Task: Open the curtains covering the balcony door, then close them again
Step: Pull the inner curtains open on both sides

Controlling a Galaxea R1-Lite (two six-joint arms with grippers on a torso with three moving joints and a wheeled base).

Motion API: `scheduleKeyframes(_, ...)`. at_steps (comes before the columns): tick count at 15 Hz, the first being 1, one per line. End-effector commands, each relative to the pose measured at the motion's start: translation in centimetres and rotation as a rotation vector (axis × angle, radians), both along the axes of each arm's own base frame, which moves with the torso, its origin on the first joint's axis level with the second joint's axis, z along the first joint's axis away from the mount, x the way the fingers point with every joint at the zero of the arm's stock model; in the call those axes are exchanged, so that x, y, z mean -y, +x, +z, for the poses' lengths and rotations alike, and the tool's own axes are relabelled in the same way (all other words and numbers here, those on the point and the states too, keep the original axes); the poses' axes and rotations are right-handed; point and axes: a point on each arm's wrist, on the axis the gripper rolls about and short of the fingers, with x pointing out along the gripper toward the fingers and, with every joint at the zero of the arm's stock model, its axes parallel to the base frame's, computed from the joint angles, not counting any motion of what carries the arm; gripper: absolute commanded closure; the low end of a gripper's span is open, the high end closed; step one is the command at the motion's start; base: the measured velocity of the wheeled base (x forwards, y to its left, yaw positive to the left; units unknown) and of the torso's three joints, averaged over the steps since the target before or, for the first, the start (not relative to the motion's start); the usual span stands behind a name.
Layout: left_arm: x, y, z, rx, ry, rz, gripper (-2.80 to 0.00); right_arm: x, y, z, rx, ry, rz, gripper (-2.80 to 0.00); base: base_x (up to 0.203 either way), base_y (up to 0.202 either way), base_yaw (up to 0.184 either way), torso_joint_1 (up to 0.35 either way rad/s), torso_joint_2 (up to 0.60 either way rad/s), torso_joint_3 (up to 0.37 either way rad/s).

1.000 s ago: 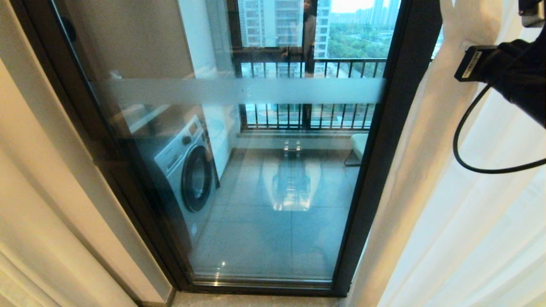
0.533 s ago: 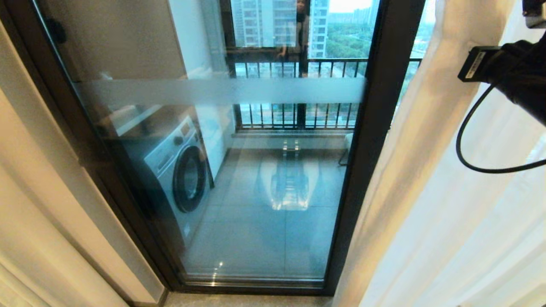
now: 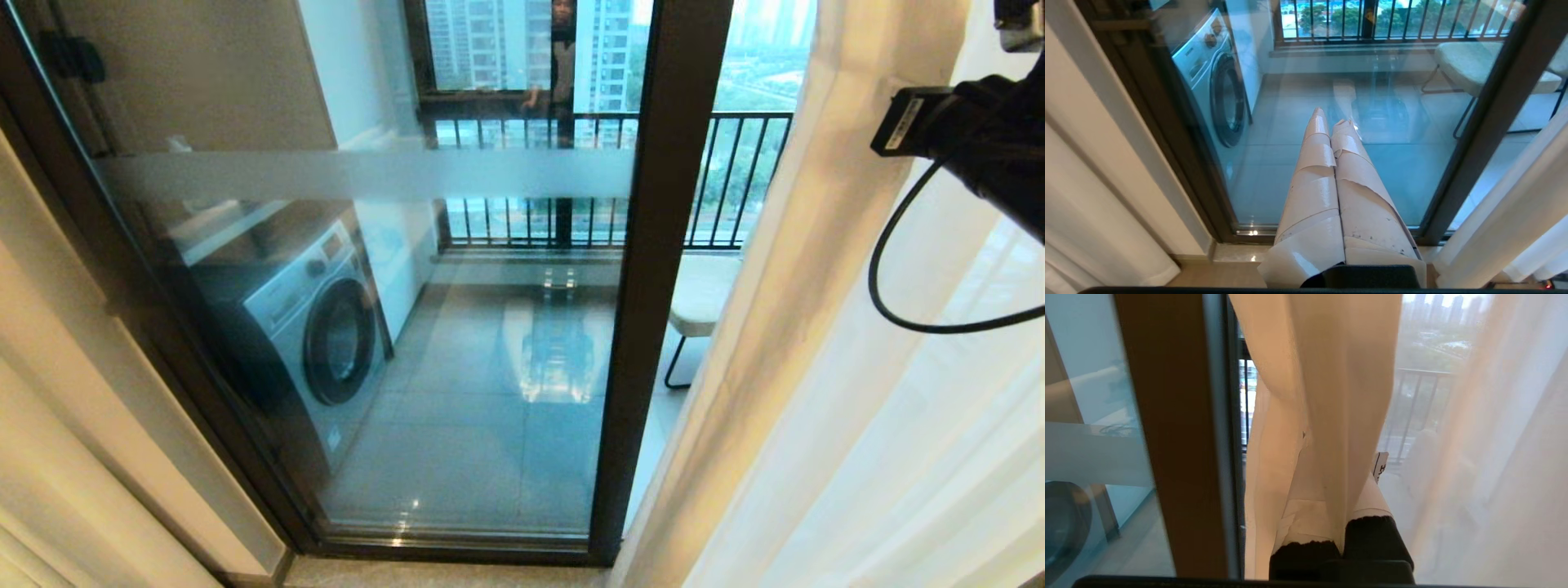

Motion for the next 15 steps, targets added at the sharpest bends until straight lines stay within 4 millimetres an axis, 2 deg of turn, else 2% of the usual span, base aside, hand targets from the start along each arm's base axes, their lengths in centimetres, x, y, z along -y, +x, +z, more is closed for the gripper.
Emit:
scheduleKeyframes(1,0.00,0.00,-0.01,0.000,0.000,0.000,0.00,0.00,-0.02,0.05,0.005,0.000,-0.001,0.00,0.000,-0.188,0.004,0.002,0.00,-0.002)
scheduleKeyframes(15,0.00,0.00,-0.01,0.000,0.000,0.000,0.00,0.00,-0.03,-0.44,-0.010,-0.002,-0.001,0.00,0.000,-0.189,0.003,0.002,0.00,0.003)
